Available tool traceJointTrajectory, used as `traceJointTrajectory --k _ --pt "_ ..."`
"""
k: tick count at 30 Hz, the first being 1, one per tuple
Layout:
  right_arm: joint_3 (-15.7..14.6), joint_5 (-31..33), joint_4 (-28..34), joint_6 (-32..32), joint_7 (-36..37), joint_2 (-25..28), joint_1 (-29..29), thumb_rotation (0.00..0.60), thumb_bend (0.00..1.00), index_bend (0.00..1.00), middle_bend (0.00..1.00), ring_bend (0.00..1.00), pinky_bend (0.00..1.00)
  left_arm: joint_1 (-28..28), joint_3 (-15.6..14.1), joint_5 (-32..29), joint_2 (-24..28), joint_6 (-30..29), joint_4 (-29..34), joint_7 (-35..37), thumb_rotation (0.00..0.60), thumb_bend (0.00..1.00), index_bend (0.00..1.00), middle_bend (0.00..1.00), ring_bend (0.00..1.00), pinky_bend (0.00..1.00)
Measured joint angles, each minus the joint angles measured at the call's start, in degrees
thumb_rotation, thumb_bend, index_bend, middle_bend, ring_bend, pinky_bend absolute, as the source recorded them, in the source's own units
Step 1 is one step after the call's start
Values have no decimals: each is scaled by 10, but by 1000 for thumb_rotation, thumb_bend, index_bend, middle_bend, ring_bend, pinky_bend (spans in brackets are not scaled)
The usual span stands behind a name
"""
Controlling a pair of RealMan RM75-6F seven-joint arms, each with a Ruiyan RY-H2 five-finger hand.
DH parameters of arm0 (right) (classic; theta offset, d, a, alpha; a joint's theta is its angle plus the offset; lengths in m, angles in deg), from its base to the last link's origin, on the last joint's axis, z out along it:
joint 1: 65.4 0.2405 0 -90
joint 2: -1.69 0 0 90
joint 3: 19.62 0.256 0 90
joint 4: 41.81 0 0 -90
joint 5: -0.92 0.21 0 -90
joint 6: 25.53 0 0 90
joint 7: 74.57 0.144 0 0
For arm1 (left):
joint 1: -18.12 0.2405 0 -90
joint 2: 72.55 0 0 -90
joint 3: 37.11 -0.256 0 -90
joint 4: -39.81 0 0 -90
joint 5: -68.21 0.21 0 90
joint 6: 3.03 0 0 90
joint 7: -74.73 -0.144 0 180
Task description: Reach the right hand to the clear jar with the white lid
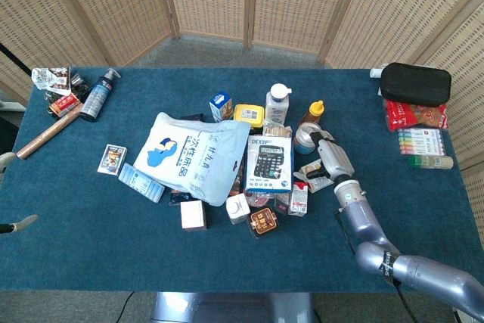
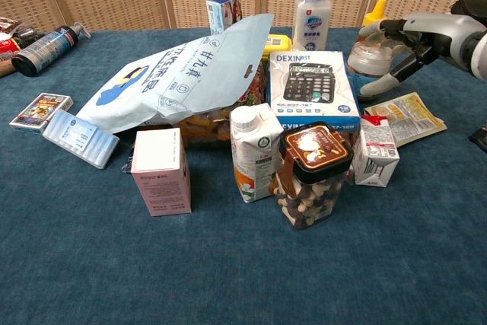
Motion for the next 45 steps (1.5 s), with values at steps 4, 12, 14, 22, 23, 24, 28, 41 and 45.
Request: traceJointTrajectory --k 4,12,14,22,23,24,28,41,45 --pt "-4 -11 1 6 13 7 -11 600 0 0 0 0 0 -1 -1 2 0 1 2 -4 600 0 0 0 0 0" --pt "-2 -8 -23 -8 24 3 -6 600 0 0 0 0 0 -3 -3 2 -2 5 4 -12 600 0 0 0 0 0" --pt "0 -3 -31 -12 24 0 -2 600 0 0 0 0 0 -4 -3 0 -2 7 4 -14 600 0 0 0 0 0" --pt "7 13 -56 -21 11 -18 18 600 0 0 0 0 0 -6 -2 -4 -3 11 3 -15 600 0 0 0 0 0" --pt "8 15 -59 -22 9 -21 21 600 0 0 0 0 0 -5 -2 -4 -3 11 2 -15 600 0 0 0 0 0" --pt "9 16 -60 -22 8 -23 23 600 0 0 0 0 0 -5 -2 -5 -3 11 2 -15 600 0 0 0 0 0" --pt "10 17 -72 -19 1 -36 30 600 0 0 0 0 0 -7 -2 -9 -3 15 0 -14 600 0 0 0 0 0" --pt "11 22 -148 -18 -7 -90 48 600 0 0 0 0 0 -9 0 -14 -3 20 -3 -9 600 0 0 0 0 0" --pt "10 9 -172 -6 -4 -109 49 600 0 0 0 0 0 -9 1 -17 -3 20 -4 -8 600 0 0 0 0 0"
